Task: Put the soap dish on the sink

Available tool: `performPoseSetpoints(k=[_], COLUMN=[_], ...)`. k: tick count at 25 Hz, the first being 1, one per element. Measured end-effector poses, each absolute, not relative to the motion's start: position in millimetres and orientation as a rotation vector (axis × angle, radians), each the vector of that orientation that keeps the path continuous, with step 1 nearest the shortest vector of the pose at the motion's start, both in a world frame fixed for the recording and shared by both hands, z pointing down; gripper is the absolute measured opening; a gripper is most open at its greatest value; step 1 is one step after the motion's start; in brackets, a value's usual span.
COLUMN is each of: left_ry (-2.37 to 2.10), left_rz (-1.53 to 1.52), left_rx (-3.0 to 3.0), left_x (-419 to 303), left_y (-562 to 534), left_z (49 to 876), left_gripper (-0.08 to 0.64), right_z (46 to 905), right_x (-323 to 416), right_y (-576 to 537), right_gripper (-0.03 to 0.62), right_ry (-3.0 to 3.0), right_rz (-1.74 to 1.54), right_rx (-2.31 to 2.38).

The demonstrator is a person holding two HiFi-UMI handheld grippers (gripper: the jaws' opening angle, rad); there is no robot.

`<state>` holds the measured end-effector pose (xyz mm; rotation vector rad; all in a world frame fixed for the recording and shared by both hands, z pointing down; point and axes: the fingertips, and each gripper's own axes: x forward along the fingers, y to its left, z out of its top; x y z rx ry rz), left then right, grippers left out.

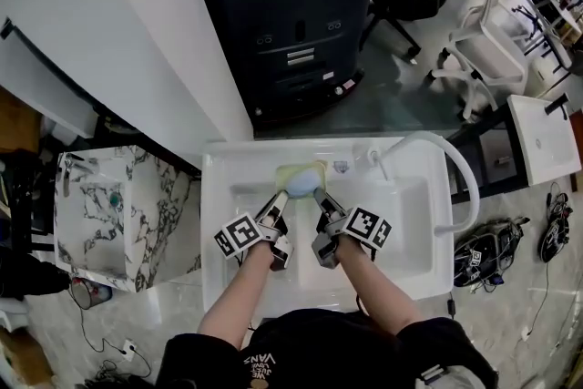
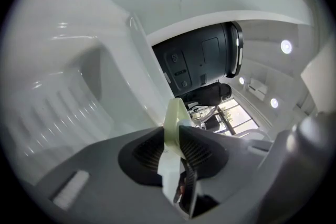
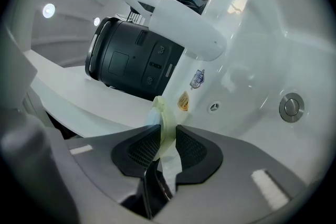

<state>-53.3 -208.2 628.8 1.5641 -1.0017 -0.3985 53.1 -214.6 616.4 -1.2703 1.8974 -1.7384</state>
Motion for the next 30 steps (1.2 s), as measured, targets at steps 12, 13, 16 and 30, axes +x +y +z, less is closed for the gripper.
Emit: performPoseSetpoints(k=[12,13,16,30], left_ry=[-1.026,-1.030,-1.042,-1.071], left_rz=[-0.378,-0.378,-0.378,-0.410], left_rx=[1.505,1.500,1.486,1.459], left_x=[-53.1,-53.0,-52.1,-54.4], left_y=[-222.1,-222.2,-224.3,-233.4], left_z=[652.8,654.1,657.8,663.6], left_gripper=[0.138,0.138,0.138,0.138], right_z=[641.4,642.7,647.0,652.2], right_x=[54.1,54.4,56.2,54.9], right_y=[-229.4,-229.8,-231.6,-240.5], right_gripper=[0.078,0.078,0.078,0.080], right_ry=[1.864,1.863,1.851,1.863], right_rz=[-1.775,-1.777,-1.782,-1.751], right_rx=[-1.302,-1.305,-1.320,-1.328])
